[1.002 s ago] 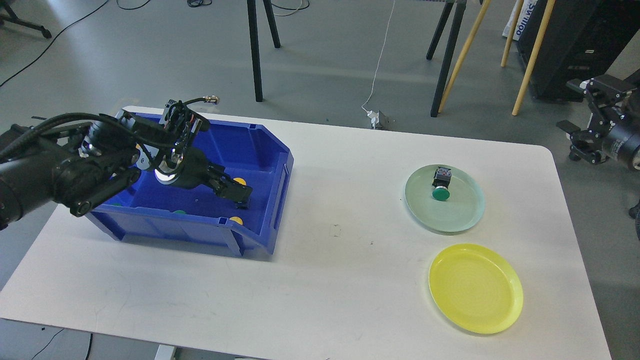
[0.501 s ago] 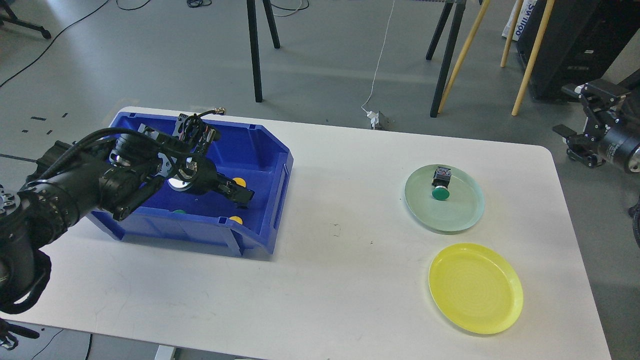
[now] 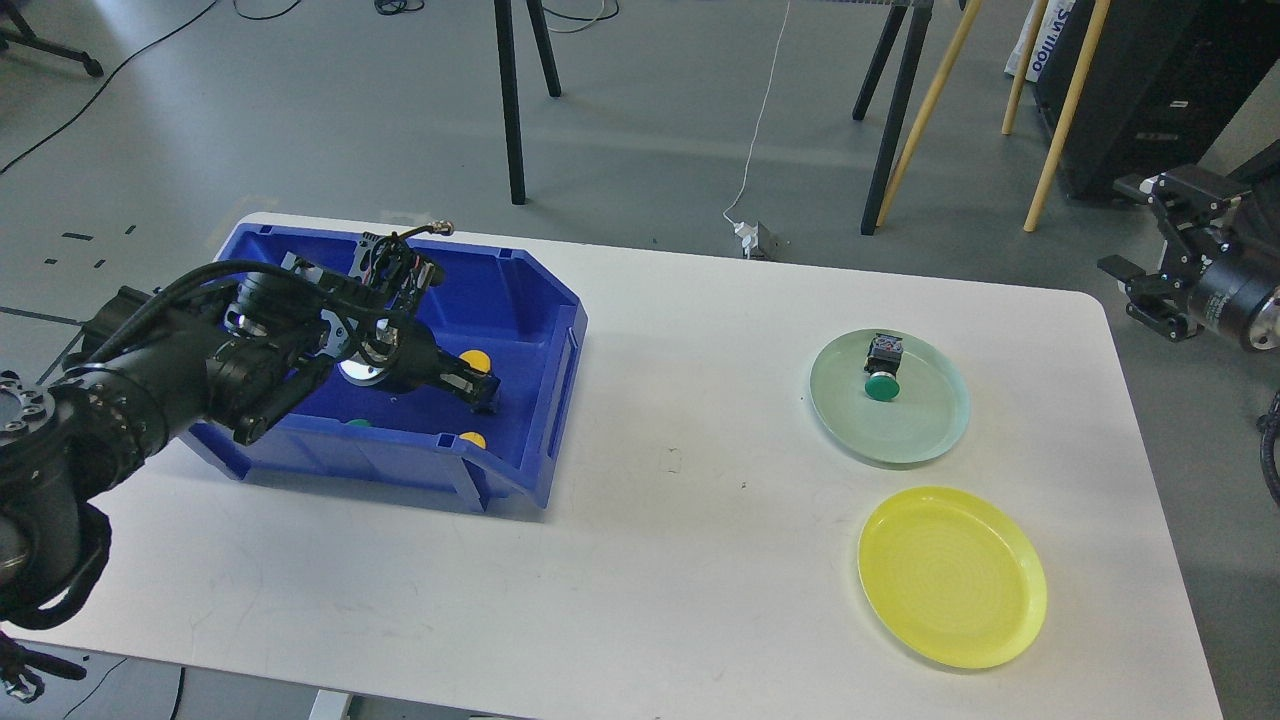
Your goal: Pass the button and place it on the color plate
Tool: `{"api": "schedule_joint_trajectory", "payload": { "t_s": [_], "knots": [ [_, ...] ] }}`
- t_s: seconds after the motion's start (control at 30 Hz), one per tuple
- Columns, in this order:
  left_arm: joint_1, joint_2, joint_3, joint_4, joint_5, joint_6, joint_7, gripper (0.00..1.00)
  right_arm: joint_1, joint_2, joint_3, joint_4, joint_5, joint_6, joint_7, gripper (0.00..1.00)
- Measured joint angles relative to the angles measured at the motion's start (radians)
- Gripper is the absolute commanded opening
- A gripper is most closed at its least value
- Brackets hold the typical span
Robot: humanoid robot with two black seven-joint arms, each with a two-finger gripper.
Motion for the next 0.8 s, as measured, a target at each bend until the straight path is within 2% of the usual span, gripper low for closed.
{"api": "schedule_joint_trajectory", "payload": {
  "t_s": [0.2,0.3,0.4,0.57,0.7,0.8],
  "knots": [
    [-0.008,0.023,-0.005,-0.015,-0.030,0.000,0.000,0.22,0.006,0.005,0.000,-0.001,0.000,-0.002,0.000,0.87],
    [-0.013,0.102,-0.011,-0.049,-0.047,0.000,0.000,0.22,0.014,0.008,0.000,-0.003,0.000,-0.005,0.000,0.87],
    [-0.026,0.219,-0.014,-0.154,-0.063,0.000,-0.001,0.23,0.025,0.014,0.000,-0.004,-0.001,-0.007,-0.001,0.87],
    [-0.046,0.428,-0.037,-0.408,-0.116,0.000,0.000,0.24,0.046,0.042,0.000,-0.007,-0.002,-0.022,-0.002,0.87],
    [-0.069,0.525,-0.141,-0.551,-0.220,0.000,0.000,0.25,0.054,0.076,0.001,-0.007,-0.002,-0.031,-0.002,0.87],
    [-0.089,0.544,-0.273,-0.582,-0.321,0.000,0.000,0.25,0.069,0.110,0.007,-0.004,-0.001,-0.046,0.003,0.87]
  ]
}}
